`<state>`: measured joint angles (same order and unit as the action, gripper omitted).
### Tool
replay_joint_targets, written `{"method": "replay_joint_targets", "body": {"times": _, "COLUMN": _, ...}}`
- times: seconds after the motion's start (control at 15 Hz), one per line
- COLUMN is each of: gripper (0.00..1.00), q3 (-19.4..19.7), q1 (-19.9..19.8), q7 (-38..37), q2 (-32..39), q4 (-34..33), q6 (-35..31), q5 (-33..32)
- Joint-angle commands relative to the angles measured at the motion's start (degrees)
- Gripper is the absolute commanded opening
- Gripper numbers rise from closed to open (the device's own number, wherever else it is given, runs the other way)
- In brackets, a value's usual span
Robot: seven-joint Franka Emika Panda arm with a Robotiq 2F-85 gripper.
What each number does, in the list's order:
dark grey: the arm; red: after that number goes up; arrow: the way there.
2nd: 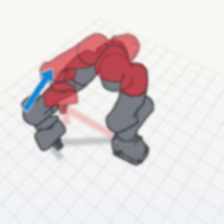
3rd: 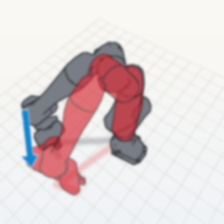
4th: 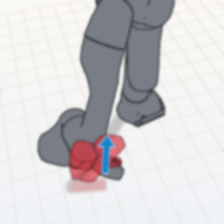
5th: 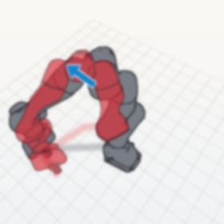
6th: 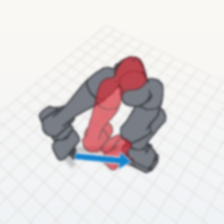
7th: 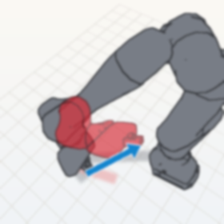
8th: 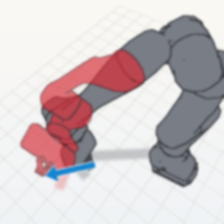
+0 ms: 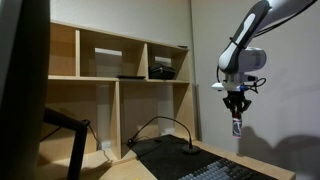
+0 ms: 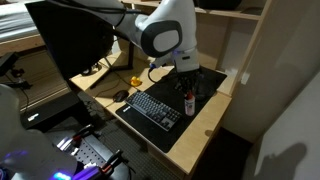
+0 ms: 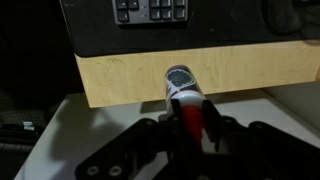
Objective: Move the white bottle to the right edge of the table
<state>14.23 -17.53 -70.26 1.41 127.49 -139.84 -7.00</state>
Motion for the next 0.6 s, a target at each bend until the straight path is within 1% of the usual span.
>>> {"method": "replay_joint_targets", "body": {"times": 0.0, "gripper": 0.06, "q3": 3.01, "q1": -0.43, "q7": -5.08, "q2": 9.58, "q4": -7.85, "q6": 1.16, "q5": 2.69}}
{"method": "replay_joint_targets", "body": {"times": 0.13, "gripper": 0.06, "q3": 4.00, "q1": 0.16, "q7": -6.98, "q2": 13.39, "q4": -11.66, "q6": 0.81, "q5": 5.66}}
{"method": "replay_joint_targets", "body": {"times": 0.2, "gripper": 0.06, "q3": 4.12, "q1": 0.48, "q7": -7.66, "q2": 14.37, "q4": -13.37, "q6": 1.30, "q5": 7.04}}
{"method": "replay_joint_targets", "body": {"times": 0.27, "gripper": 0.06, "q3": 4.02, "q1": 0.76, "q7": -7.41, "q2": 13.53, "q4": -13.49, "q6": 0.85, "q5": 8.10}}
{"method": "replay_joint_targets", "body": {"times": 0.33, "gripper": 0.26, "q3": 4.72, "q1": 0.93, "q7": -6.14, "q2": 12.69, "q4": -10.54, "q6": 0.08, "q5": 6.46}}
{"method": "replay_joint_targets", "body": {"times": 0.47, "gripper": 0.26, "q3": 4.62, "q1": 1.31, "q7": -6.74, "q2": 13.61, "q4": -12.51, "q6": 0.05, "q5": 7.48}}
{"method": "replay_joint_targets", "body": {"times": 0.53, "gripper": 0.06, "q3": 4.59, "q1": 1.39, "q7": -6.88, "q2": 13.60, "q4": -12.83, "q6": 0.07, "q5": 7.54}}
